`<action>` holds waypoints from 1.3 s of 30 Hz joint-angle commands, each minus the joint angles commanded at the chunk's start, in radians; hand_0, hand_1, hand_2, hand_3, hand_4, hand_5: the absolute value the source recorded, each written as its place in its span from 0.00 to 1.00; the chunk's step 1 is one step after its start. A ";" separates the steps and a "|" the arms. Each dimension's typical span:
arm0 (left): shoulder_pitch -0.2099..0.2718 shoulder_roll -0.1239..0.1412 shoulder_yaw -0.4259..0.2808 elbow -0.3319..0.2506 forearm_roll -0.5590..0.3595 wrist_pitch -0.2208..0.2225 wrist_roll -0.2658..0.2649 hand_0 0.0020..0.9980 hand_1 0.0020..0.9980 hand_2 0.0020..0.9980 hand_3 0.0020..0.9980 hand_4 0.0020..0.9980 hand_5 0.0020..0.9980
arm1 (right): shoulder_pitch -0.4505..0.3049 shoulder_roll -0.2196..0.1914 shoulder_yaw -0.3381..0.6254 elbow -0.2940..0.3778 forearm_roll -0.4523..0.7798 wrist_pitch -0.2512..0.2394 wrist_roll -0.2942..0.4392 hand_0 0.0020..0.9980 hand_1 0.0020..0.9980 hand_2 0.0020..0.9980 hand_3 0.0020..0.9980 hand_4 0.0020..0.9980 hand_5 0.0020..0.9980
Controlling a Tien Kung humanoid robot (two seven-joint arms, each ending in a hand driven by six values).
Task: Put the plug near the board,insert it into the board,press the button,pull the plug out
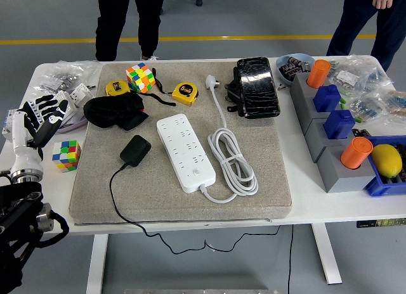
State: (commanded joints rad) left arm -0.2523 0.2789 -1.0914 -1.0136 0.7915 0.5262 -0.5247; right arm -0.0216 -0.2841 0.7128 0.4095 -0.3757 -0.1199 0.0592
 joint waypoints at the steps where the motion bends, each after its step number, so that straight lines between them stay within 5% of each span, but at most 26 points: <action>1: 0.000 0.000 -0.002 0.000 0.000 0.000 0.000 0.58 0.60 0.61 0.59 0.92 0.40 | 0.000 0.000 0.000 0.000 0.000 0.000 0.000 0.57 0.65 0.64 0.54 0.92 0.49; 39: -0.002 -0.005 -0.018 -0.019 0.001 0.003 -0.003 0.58 0.60 0.61 0.59 0.91 0.40 | 0.002 0.005 0.005 -0.004 0.001 -0.001 0.000 0.57 0.65 0.64 0.54 0.92 0.49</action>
State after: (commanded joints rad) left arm -0.2540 0.2742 -1.1090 -1.0330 0.7926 0.5292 -0.5273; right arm -0.0194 -0.2795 0.7176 0.4053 -0.3748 -0.1207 0.0590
